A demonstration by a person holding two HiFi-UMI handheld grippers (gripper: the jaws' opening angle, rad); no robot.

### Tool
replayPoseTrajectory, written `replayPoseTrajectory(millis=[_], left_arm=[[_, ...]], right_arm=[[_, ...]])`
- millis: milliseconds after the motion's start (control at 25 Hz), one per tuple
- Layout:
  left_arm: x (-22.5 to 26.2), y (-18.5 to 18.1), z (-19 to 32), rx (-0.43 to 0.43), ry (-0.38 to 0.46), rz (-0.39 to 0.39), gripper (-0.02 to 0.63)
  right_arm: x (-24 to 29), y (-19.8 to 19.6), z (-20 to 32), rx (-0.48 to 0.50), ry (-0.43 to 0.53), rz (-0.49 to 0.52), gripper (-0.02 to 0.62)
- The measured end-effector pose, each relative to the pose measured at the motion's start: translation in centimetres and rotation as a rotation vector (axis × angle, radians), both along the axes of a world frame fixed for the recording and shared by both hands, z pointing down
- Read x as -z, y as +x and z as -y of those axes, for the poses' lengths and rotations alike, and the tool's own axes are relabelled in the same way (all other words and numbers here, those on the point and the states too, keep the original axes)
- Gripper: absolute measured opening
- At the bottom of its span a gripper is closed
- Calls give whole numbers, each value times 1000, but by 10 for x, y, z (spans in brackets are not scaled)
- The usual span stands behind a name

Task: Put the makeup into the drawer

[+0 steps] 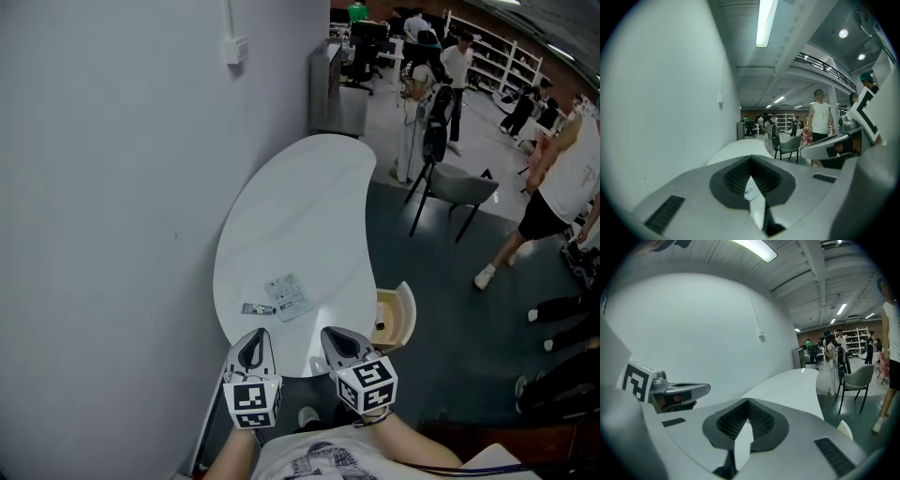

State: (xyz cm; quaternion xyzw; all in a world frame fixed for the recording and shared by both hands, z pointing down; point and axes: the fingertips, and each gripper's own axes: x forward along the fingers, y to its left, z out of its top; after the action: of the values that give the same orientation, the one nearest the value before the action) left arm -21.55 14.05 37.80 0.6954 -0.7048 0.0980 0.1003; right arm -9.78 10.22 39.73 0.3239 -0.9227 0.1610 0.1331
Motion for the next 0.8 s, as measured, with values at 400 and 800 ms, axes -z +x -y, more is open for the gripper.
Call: replayPoseTrajectory(millis=[400, 800], left_arm=[[1, -4, -16, 8, 5, -11, 17], [-9, -9, -2, 24, -25, -18, 17]], right_arm=[[5, 2, -13, -15, 2, -3, 21], [-5, -8, 5, 10, -21, -16, 21]])
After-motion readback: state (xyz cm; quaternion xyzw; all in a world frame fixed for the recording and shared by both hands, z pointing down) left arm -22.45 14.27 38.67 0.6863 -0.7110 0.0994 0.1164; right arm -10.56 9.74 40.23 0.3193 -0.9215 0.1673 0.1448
